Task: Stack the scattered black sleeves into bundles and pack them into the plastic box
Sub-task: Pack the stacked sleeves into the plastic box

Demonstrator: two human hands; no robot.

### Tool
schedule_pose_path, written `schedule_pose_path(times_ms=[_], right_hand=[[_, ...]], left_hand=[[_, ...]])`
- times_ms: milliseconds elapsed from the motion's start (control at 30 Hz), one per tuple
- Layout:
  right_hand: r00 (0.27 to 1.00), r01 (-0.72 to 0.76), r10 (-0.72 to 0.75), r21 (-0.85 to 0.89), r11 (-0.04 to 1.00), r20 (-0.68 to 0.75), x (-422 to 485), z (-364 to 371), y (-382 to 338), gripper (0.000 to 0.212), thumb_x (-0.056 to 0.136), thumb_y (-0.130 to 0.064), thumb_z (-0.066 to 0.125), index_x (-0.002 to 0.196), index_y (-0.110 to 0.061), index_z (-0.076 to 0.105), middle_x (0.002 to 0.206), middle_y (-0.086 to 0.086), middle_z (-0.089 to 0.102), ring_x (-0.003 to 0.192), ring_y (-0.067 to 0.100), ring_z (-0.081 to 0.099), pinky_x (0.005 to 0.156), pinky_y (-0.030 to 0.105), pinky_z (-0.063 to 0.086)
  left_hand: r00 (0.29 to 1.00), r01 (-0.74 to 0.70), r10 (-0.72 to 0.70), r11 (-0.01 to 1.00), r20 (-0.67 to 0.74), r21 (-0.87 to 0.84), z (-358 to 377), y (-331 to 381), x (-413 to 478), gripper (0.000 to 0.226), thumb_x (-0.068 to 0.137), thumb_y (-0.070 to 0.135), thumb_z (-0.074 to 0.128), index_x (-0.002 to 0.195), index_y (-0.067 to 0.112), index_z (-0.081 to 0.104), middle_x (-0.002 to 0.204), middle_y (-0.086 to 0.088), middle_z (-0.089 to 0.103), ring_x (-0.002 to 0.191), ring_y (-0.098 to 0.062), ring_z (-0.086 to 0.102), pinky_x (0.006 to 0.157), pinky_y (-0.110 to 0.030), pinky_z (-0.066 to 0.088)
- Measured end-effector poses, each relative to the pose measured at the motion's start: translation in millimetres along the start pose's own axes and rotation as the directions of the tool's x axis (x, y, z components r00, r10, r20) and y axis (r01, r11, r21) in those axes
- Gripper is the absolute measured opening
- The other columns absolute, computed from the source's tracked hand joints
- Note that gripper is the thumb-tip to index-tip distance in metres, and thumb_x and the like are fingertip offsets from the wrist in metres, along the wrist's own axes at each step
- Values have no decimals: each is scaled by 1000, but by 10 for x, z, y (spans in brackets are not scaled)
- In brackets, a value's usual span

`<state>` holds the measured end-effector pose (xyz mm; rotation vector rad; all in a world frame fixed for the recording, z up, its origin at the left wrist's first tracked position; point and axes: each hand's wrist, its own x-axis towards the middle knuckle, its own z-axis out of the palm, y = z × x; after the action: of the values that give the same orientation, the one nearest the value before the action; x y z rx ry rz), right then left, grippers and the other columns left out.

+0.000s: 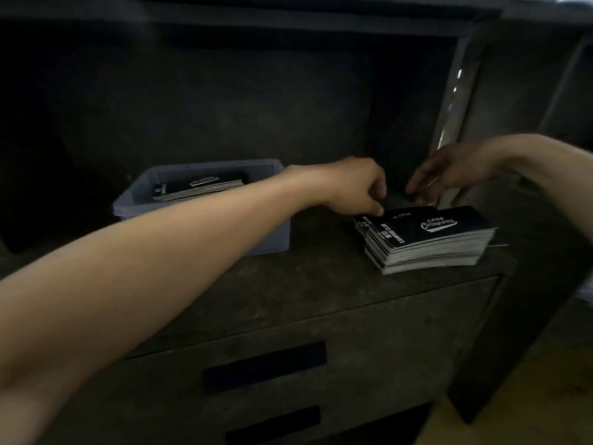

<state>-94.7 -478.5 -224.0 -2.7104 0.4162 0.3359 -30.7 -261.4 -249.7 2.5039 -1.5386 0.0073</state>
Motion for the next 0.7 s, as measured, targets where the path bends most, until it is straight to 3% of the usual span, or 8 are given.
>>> schedule_pose_path(times_ms=[167,233,300,400,567,700], right_hand=[[996,-17,7,115,993,86,125,121,139,33,84,1,70,111,-18,68,112,8,72,99,19,68,70,32,59],[996,-23,12,123,992,93,151,129,129,32,84,4,68,111,-13,67,111,12,71,93,20,68,64,28,59],[996,-28,18,117,993,88,191,137,98,33,82,5,69,110,-13,67,112,15,70,92,23,67,72,32,59],[997,-47,34,177,983,73,267,175,59,34,78,1,75,107,-14,67,115,19,68,98,29,64,89,44,52],[999,22,-15,237,971,-34,340,260,-7,36,75,-10,82,108,-13,68,101,7,69,93,21,62,70,29,52],[994,73,-89,205,976,71,321,250,14,27,81,-5,75,105,-14,68,95,5,71,84,19,67,65,29,55]], left_hand=[[950,220,-160,952,267,-213,167,32,290,16,97,23,60,110,20,70,110,2,64,104,-17,62,83,-40,62],[940,255,-164,920,300,-297,190,27,349,19,97,22,61,112,14,71,113,-1,68,107,-17,64,83,-38,62],[937,262,-156,907,314,-331,210,18,374,23,96,25,64,113,12,71,113,-4,71,107,-19,67,83,-38,62],[936,272,-174,910,306,-314,216,-45,402,21,91,27,70,108,16,72,110,-3,71,104,-20,68,79,-39,63],[921,336,-254,901,296,-273,161,-167,409,22,87,25,75,108,18,71,109,3,65,106,-17,61,83,-42,62],[928,298,-245,941,282,-161,219,-184,445,27,80,17,81,99,25,63,102,5,58,97,-15,58,78,-36,62]])
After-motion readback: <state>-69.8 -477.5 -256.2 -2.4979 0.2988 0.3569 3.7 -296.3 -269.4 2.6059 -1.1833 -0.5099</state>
